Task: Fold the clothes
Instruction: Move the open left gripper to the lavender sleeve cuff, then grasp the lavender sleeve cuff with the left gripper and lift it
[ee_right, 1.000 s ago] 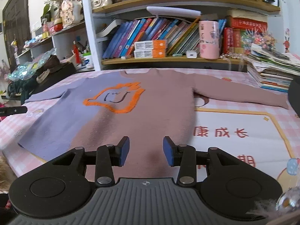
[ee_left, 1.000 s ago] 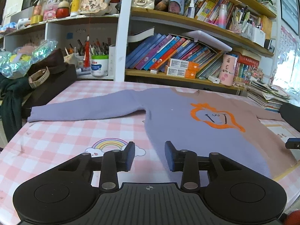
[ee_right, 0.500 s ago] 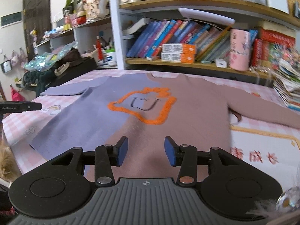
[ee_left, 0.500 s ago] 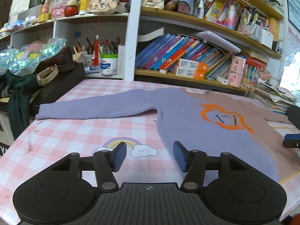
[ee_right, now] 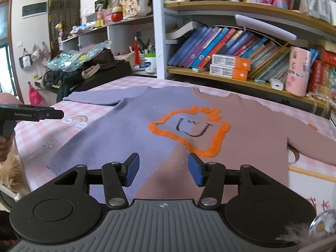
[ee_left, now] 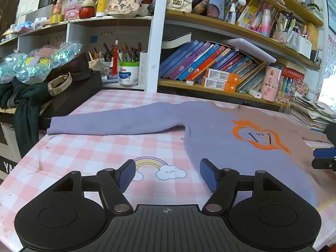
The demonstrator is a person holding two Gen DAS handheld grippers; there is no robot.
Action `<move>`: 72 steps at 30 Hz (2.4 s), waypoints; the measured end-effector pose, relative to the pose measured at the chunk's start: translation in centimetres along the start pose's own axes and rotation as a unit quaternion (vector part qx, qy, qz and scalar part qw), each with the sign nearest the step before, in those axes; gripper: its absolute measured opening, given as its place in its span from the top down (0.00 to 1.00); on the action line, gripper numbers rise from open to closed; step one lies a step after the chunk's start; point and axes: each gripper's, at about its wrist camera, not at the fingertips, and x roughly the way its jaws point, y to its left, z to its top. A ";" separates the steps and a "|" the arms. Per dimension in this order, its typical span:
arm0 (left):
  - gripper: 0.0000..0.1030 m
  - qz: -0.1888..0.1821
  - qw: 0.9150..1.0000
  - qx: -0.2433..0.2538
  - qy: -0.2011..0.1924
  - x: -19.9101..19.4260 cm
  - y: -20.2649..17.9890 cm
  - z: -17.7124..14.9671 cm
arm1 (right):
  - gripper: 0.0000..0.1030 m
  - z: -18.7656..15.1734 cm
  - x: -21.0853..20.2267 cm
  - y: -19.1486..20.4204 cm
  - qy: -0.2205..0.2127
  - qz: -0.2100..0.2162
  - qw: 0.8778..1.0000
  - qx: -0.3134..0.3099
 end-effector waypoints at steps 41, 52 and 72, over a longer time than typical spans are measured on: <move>0.30 0.168 0.951 -0.258 0.035 11.9 17.2 6.1 | 0.21 2.6 10.3 -1.7 0.028 0.067 0.997 -0.020; 0.30 0.073 0.934 -0.348 0.027 12.7 15.7 5.8 | 0.18 2.5 10.2 -2.0 0.026 0.074 0.997 -0.010; 0.97 0.174 0.921 -0.349 -0.014 12.5 18.7 5.6 | 0.17 -1.3 3.5 -4.4 0.042 -0.021 0.999 -0.003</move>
